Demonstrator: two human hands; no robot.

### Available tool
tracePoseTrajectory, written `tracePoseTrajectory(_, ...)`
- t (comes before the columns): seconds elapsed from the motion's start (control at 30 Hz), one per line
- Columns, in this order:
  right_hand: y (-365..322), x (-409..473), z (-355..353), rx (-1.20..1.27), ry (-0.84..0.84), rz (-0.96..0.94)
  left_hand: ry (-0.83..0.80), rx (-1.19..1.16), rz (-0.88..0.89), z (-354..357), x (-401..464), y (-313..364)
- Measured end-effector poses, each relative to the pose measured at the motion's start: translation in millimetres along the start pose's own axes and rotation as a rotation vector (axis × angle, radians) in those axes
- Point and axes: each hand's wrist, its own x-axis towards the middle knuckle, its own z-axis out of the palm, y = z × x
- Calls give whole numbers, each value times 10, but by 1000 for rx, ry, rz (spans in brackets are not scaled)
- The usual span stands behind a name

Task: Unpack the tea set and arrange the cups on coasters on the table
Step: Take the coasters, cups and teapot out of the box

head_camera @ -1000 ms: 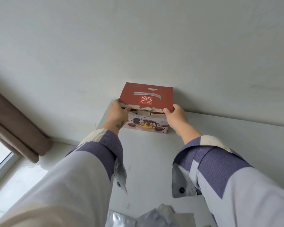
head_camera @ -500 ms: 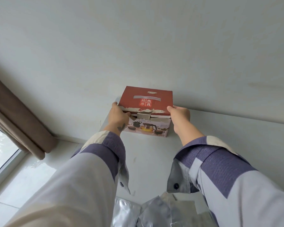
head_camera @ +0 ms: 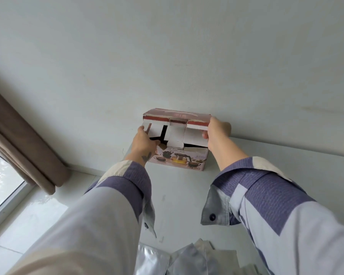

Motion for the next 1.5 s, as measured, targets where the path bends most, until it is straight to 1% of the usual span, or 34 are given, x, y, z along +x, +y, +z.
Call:
tracePoseTrajectory(0.03,-49,-21,21,68,-21,-18,-10,72,25,-7,4,23)
tracePoseTrajectory(0.1,-131,-9,68,217,-113,-61,-37,223,83,-26,13,68)
tracePoseTrajectory(0.13,-154,7,97,240,-169,-106,-49,278,102,-37,21,85)
tracePoseTrajectory(0.17,-164,33,120,189,-204,-191,-57,325,114,-46,33,92)
tracePoseTrajectory(0.2,-162,81,140,54,-212,-309,-62,363,122,-52,46,92)
tracePoseTrajectory(0.23,-145,160,156,-157,-209,-456,-63,388,128,-55,59,84)
tracePoseTrajectory(0.27,-120,242,161,-428,-209,-604,-63,397,130,-52,70,76)
tracePoseTrajectory(0.3,-92,311,176,-692,-223,-713,-62,396,127,-45,80,75)
tracePoseTrajectory(0.33,-63,373,203,-895,-240,-768,-62,393,121,-35,86,78)
tracePoseTrajectory(0.37,-44,430,238,-1024,-261,-771,-59,394,115,-23,88,84)
tracePoseTrajectory(0.5,-74,599,331,-1243,-304,-626,-47,445,118,7,94,106)
tracePoseTrajectory(0.57,-97,653,329,-1362,-305,-617,-49,457,111,12,108,108)
tracePoseTrajectory(0.63,-82,652,312,-1406,-299,-645,-45,471,102,17,126,116)
tracePoseTrajectory(0.7,5,603,302,-1420,-317,-696,-51,487,96,19,133,132)
tracePoseTrajectory(0.8,189,471,257,-1377,-460,-753,-43,481,94,29,121,139)
tracePoseTrajectory(0.83,247,423,229,-1346,-484,-797,-39,480,96,32,112,139)
tracePoseTrajectory(0.93,343,305,152,-1289,-482,-933,-36,454,92,28,102,147)
tracePoseTrajectory(1.0,377,266,108,-1371,-473,-995,-38,435,83,20,103,152)
tracePoseTrajectory(1.07,429,225,76,-1402,-417,-1051,-38,422,82,18,102,149)
tracePoseTrajectory(1.13,487,153,75,-1329,-356,-1112,-34,415,80,22,97,146)
tracePoseTrajectory(1.23,482,32,73,-1153,-287,-1221,-18,419,75,30,87,143)
tracePoseTrajectory(1.37,305,7,-155,-897,-176,-1314,-8,387,81,57,74,141)
tracePoseTrajectory(1.43,305,21,-330,-752,-36,-1285,2,381,67,70,67,136)
tracePoseTrajectory(1.5,377,35,-477,-611,111,-1190,6,385,60,84,70,125)
